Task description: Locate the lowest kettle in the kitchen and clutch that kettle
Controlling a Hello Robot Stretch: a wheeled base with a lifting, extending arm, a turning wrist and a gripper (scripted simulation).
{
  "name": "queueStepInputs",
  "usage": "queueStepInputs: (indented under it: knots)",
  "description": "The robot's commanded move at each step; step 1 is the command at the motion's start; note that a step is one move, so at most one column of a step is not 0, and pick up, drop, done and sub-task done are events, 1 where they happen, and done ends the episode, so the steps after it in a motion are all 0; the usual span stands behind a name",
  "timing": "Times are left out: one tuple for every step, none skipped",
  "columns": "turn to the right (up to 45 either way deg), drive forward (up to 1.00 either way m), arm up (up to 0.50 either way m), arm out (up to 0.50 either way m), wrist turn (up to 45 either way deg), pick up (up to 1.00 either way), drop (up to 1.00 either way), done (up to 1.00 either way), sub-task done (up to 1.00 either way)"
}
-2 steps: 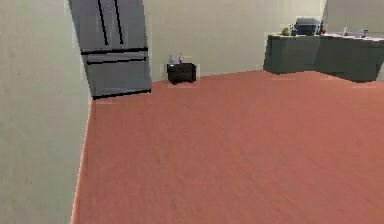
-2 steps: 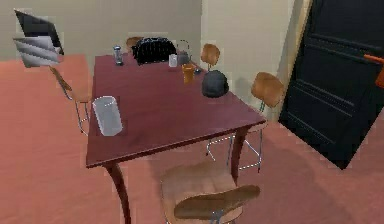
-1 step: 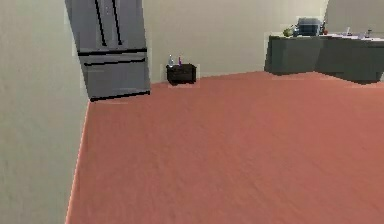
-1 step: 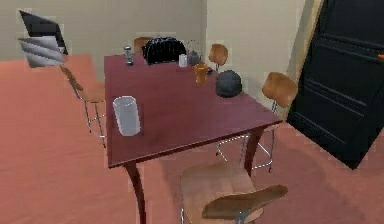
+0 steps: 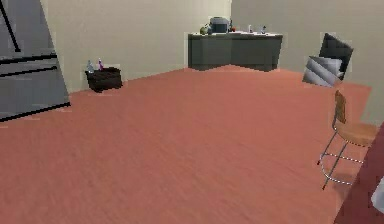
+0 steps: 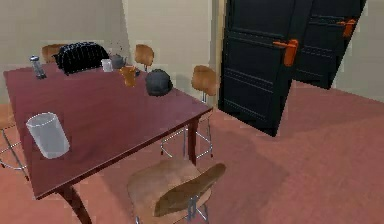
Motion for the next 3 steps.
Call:
queueStepInputs:
  knots:
    - [0.0,0.75,0.00,0.00,0.0,0.00,0.00,0.00,0.00]
    - [9.0,0.00,0.00,0.00,0.0,0.00,0.00,0.00,0.00]
    - [0.0,1.00,0.00,0.00,0.0,0.00,0.00,0.00,0.00]
